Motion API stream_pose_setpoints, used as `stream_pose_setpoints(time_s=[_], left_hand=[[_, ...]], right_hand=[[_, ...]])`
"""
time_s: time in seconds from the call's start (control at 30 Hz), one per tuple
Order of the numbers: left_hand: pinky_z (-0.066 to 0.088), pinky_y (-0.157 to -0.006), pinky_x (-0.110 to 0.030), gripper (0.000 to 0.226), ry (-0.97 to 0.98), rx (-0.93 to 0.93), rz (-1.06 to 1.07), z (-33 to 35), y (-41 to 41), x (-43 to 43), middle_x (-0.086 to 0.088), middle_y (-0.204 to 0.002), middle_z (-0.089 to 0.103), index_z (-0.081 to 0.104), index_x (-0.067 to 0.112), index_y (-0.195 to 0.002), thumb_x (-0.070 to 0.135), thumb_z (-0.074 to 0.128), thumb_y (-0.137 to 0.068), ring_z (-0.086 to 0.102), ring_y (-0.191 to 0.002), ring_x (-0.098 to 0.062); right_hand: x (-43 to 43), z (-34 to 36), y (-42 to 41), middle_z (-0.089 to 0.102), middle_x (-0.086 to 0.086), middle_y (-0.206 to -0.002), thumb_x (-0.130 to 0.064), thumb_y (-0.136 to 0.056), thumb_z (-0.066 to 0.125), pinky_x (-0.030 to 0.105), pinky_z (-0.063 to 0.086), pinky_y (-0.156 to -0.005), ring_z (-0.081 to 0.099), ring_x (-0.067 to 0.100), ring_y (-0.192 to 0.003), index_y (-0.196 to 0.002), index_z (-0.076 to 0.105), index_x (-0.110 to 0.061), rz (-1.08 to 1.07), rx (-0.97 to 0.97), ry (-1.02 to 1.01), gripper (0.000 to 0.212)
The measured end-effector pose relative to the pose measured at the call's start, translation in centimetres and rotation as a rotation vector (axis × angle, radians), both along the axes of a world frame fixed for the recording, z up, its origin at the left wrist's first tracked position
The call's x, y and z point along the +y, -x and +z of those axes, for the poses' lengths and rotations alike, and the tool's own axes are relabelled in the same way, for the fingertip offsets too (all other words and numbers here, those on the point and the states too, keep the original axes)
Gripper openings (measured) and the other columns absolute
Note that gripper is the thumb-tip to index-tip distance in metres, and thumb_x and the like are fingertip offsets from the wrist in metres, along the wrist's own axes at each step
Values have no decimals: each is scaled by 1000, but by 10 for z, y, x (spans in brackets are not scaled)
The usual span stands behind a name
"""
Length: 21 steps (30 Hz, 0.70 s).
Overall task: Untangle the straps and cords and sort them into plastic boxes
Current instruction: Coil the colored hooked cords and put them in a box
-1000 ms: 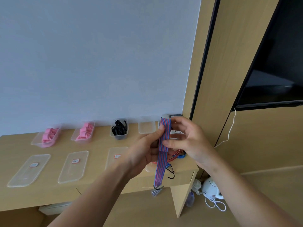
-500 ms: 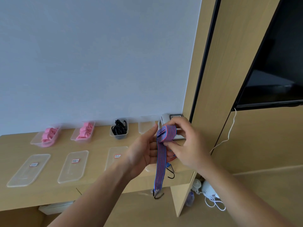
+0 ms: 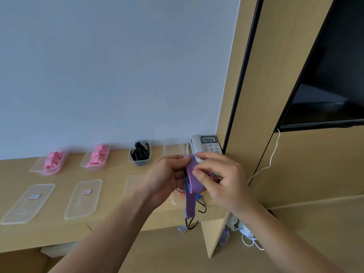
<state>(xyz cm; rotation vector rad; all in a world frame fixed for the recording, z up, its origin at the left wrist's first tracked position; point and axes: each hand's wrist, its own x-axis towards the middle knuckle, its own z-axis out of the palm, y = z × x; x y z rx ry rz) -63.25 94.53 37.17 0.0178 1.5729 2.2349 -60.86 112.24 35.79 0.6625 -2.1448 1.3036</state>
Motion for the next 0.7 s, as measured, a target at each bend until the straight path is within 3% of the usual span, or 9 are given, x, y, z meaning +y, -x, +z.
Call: stream_pose_setpoints(time_s=[0.1,0.2,0.27,0.37,0.47,0.53,0.6,0.7], left_hand=[[58,-91,-47,17,35,49,1,2,-2,1,-26,-115,74,82,7,-98,14,68,-91,72,-97,-34],[60,-89,-46,27,19,66,-32,1,-5,1,-30,-120,71,74,-2,-114,11,67,-91,70,-105,-39],[61,-91,-48,40,-16,30,-37,-1,-7,3,-31,-123,70,64,-9,-125,11,69,-91,69,-107,-40],[63,-82,-42,55,-77,-14,-22,-1,-12,7,-33,-126,67,59,-14,-129,17,72,-85,72,-100,-35],[63,-79,-40,48,-61,-24,-46,-1,-14,10,-27,-120,72,66,-7,-120,26,72,-88,75,-92,-29],[62,-90,-45,42,5,-11,-102,-4,-15,11,-19,-121,75,74,4,-118,39,65,-95,76,-101,-30],[60,-95,-48,47,76,-19,-126,-7,-17,12,-15,-118,76,79,16,-116,54,58,-97,75,-105,-31],[62,-87,-44,53,87,-46,-94,-10,-16,13,-18,-109,77,81,19,-112,62,57,-91,73,-100,-34]], right_hand=[[2,3,7,61,-12,-124,-29,-79,78,34,53,-94,59,8,-116,-125,61,-27,7,-339,2,49],[6,8,14,65,-8,-123,-30,-77,77,43,53,-98,63,10,-113,-127,61,-32,181,-616,-16,52],[5,9,14,69,-8,-117,-31,-71,76,46,54,-96,68,12,-105,-119,63,-33,181,-637,15,50],[3,4,13,68,-3,-118,-29,-66,78,51,54,-95,69,18,-104,-116,61,-27,131,-632,112,54],[3,3,14,68,-1,-117,-21,-66,82,51,53,-96,66,24,-108,-112,60,-28,104,-630,172,51],[2,4,16,69,1,-115,-7,-72,84,50,54,-94,67,27,-108,-110,61,-25,101,-625,216,48],[2,6,18,70,4,-111,2,-76,81,50,59,-80,70,31,-98,-110,61,-24,109,-645,257,47],[2,7,19,71,4,-106,5,-77,79,46,60,-63,72,27,-88,-110,62,-26,108,-627,305,48]])
